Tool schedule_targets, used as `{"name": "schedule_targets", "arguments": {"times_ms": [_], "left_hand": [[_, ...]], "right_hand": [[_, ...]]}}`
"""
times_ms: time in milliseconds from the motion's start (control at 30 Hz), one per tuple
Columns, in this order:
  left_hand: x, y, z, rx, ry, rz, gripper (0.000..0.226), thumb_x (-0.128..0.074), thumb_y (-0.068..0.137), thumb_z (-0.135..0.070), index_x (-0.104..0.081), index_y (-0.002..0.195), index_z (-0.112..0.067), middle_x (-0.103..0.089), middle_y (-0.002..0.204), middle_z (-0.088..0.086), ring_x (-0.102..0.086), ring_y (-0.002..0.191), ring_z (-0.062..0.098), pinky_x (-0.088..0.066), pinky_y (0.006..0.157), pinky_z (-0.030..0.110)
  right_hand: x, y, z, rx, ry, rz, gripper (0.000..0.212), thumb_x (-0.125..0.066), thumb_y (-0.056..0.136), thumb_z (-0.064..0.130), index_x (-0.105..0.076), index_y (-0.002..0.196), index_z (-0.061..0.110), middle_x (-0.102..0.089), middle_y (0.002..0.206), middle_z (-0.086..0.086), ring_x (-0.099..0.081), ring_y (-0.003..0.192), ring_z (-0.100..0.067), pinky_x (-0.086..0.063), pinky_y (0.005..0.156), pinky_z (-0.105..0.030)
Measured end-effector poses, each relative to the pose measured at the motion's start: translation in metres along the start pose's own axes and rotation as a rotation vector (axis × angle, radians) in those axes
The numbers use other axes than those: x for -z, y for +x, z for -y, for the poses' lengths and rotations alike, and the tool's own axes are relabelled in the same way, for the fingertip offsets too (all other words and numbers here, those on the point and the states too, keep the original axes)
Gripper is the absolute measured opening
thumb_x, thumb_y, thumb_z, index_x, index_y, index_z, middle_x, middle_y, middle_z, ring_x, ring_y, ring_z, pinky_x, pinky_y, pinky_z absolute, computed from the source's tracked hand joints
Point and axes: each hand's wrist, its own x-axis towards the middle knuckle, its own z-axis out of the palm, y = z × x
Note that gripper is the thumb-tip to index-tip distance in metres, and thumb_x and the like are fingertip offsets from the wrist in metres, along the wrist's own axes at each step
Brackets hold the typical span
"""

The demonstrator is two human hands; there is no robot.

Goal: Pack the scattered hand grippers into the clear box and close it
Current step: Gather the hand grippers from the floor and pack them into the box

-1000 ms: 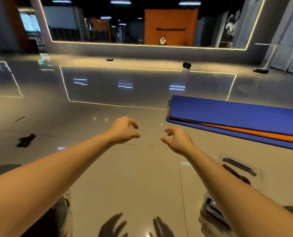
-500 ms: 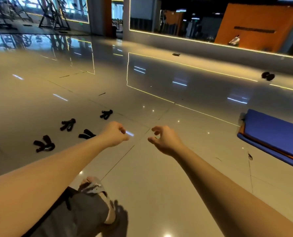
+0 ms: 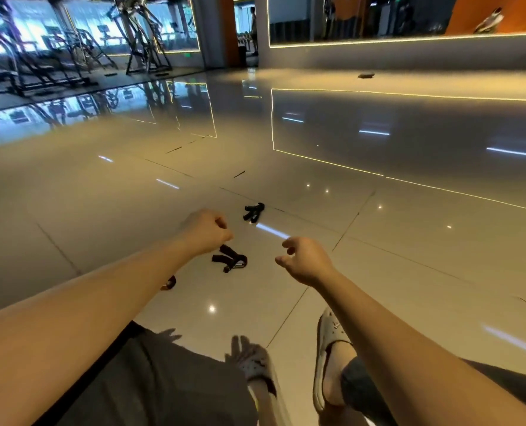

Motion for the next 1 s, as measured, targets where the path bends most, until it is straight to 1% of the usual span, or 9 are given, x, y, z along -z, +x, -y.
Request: {"name": "schedule_targets", "arguments": {"times_ms": [100, 367, 467, 533, 567, 667, 700, 833, 1000], "left_hand": [[0.026, 0.033, 0.039, 0.045, 0.107, 0.006, 0.016, -0.072, 0.084, -0.035, -0.066, 0.094, -0.024, -0.068, 0.093, -0.001, -0.063, 0.078, 0.012, -0.051, 0.064, 0.027], [0.019, 0.118, 0.203, 0.202, 0.237, 0.095, 0.046, -0.066, 0.089, -0.04, -0.06, 0.131, -0.022, -0.056, 0.134, 0.001, -0.054, 0.117, 0.021, -0.049, 0.09, 0.035], [0.001, 0.138, 0.276, 0.231, 0.246, 0.149, 0.058, -0.068, 0.088, -0.046, -0.053, 0.139, -0.023, -0.054, 0.138, 0.002, -0.053, 0.12, 0.021, -0.048, 0.091, 0.035], [-0.015, 0.15, 0.317, 0.26, 0.24, 0.208, 0.07, -0.072, 0.084, -0.051, -0.047, 0.144, -0.026, -0.051, 0.141, 0.001, -0.051, 0.124, 0.021, -0.046, 0.094, 0.035], [-0.025, 0.157, 0.335, 0.27, 0.238, 0.251, 0.076, -0.073, 0.082, -0.053, -0.043, 0.147, -0.028, -0.049, 0.145, 0.001, -0.049, 0.128, 0.022, -0.045, 0.097, 0.035], [-0.059, 0.179, 0.381, 0.306, 0.159, 0.386, 0.094, -0.079, 0.077, -0.05, -0.03, 0.155, -0.03, -0.033, 0.159, 0.003, -0.038, 0.141, 0.025, -0.037, 0.114, 0.043], [-0.071, 0.186, 0.394, 0.296, 0.166, 0.411, 0.099, -0.081, 0.076, -0.05, -0.027, 0.156, -0.03, -0.029, 0.161, 0.002, -0.036, 0.142, 0.025, -0.036, 0.115, 0.044], [-0.112, 0.213, 0.427, 0.118, 0.342, 0.437, 0.105, -0.08, 0.07, -0.058, -0.027, 0.156, -0.03, -0.03, 0.16, -0.005, -0.032, 0.142, 0.02, -0.033, 0.114, 0.038], [-0.153, 0.238, 0.458, -0.058, 0.495, 0.568, 0.117, -0.074, 0.068, -0.068, -0.014, 0.16, -0.028, -0.014, 0.167, -0.005, -0.006, 0.153, 0.019, -0.009, 0.124, 0.039]], "right_hand": [[-0.022, 0.051, 0.022, -0.008, 0.01, 0.028, 0.054, -0.067, 0.095, 0.037, -0.053, 0.143, 0.016, -0.063, 0.133, -0.006, -0.061, 0.12, -0.023, -0.051, 0.101, -0.039], [-0.13, 0.193, 0.049, -0.03, -0.11, 0.199, 0.052, -0.067, 0.093, 0.037, -0.057, 0.139, 0.014, -0.065, 0.129, -0.009, -0.062, 0.115, -0.026, -0.052, 0.095, -0.04], [-0.175, 0.239, 0.053, -0.017, -0.173, 0.252, 0.043, -0.067, 0.092, 0.038, -0.064, 0.127, 0.013, -0.069, 0.103, -0.005, -0.064, 0.091, -0.022, -0.053, 0.075, -0.035], [-0.205, 0.263, 0.051, -0.011, -0.204, 0.265, 0.04, -0.066, 0.093, 0.038, -0.064, 0.125, 0.014, -0.062, 0.084, 0.004, -0.059, 0.073, -0.015, -0.042, 0.059, -0.029], [-0.219, 0.274, 0.049, -0.015, -0.21, 0.271, 0.042, -0.066, 0.093, 0.039, -0.063, 0.128, 0.016, -0.062, 0.085, 0.005, -0.059, 0.074, -0.015, -0.039, 0.059, -0.028], [-0.256, 0.302, 0.034, -0.018, -0.255, 0.275, 0.053, -0.066, 0.092, 0.046, -0.058, 0.136, 0.017, -0.066, 0.115, -0.006, -0.064, 0.099, -0.027, -0.043, 0.071, -0.031], [-0.266, 0.31, 0.027, -0.023, -0.275, 0.276, 0.054, -0.067, 0.091, 0.047, -0.058, 0.135, 0.017, -0.064, 0.119, -0.006, -0.063, 0.101, -0.027, -0.044, 0.071, -0.032], [-0.295, 0.34, -0.002, -0.064, -0.372, 0.299, 0.054, -0.071, 0.086, 0.046, -0.057, 0.129, 0.016, -0.056, 0.125, -0.007, -0.059, 0.103, -0.028, -0.054, 0.078, -0.041], [-0.328, 0.367, -0.029, -0.11, -0.452, 0.289, 0.068, -0.073, 0.083, 0.053, -0.05, 0.133, 0.014, -0.052, 0.132, -0.009, -0.053, 0.116, -0.031, -0.053, 0.09, -0.047]]}}
